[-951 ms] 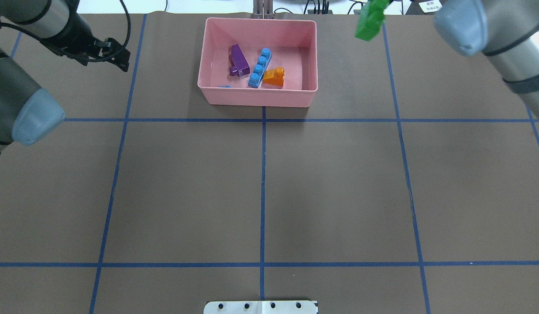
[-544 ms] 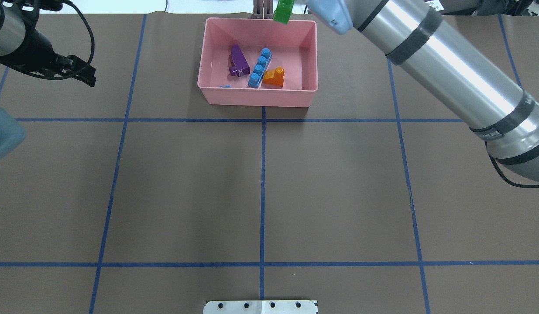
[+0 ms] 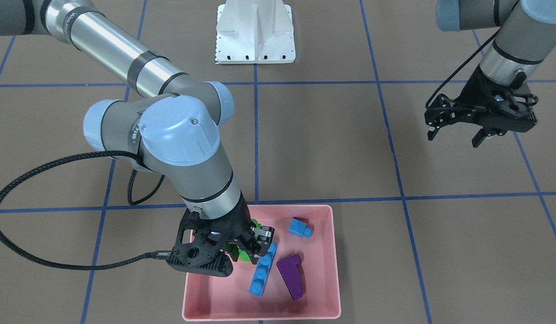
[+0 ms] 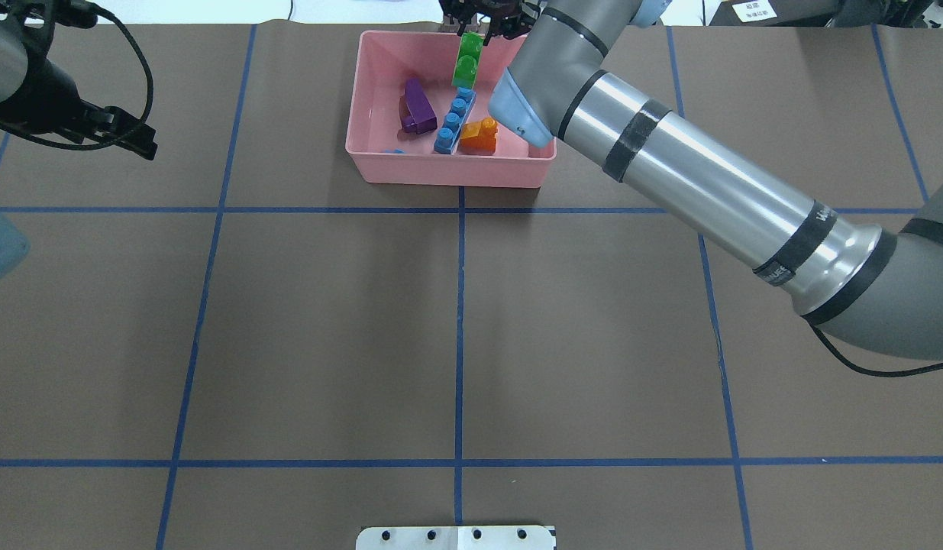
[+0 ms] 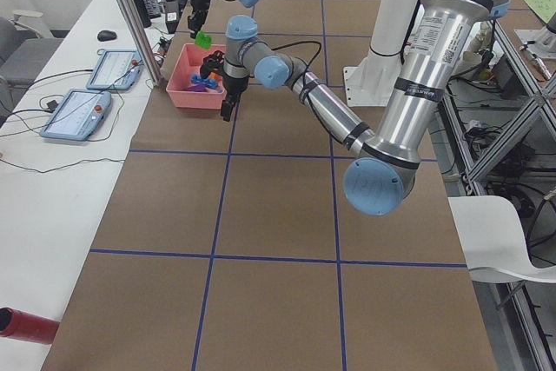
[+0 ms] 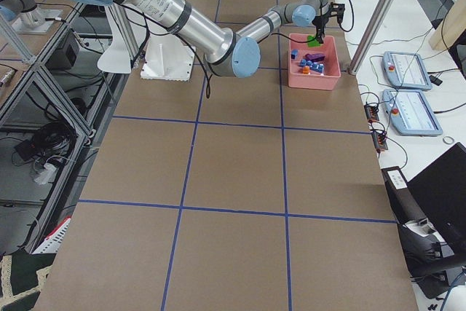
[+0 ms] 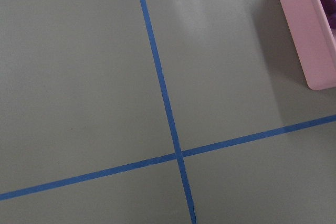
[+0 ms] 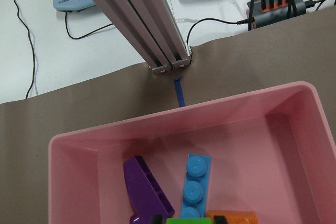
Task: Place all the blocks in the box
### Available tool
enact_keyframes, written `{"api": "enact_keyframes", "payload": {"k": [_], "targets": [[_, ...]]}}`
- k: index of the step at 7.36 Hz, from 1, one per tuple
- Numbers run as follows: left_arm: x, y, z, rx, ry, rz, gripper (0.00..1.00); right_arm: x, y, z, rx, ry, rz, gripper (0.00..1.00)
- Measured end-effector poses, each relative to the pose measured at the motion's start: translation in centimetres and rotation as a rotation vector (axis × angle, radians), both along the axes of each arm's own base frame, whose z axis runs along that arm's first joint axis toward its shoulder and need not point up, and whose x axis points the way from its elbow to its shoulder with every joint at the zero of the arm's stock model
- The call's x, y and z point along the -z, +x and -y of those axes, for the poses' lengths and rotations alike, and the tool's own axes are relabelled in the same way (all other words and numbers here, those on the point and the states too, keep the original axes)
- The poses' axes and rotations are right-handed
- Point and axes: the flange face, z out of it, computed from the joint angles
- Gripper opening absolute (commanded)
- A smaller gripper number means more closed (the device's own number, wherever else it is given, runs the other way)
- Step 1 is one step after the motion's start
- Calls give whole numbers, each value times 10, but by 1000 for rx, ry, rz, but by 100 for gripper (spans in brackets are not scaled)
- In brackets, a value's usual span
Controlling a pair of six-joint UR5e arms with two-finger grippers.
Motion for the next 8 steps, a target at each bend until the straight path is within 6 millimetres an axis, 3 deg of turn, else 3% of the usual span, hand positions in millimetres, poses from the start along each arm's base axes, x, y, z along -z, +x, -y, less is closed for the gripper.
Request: {"api": "enact_keyframes", "payload": {"k": [1, 3, 5, 6, 8], "targets": [[-2, 0, 0, 1, -1, 3, 100, -2, -16, -6, -16, 21, -21, 99], [-6, 0, 0, 8, -8, 9, 100, 2, -27, -12, -23, 50, -36, 100], [-13, 1, 1, 12, -18, 19, 100, 17, -14, -8, 14, 113, -52, 100], [-18, 1, 4, 24, -16, 37, 100, 28, 10, -3, 65, 134, -64, 100], [-23, -1, 9, 60, 9, 85, 100, 48, 89, -5, 181, 151, -151, 100]]}}
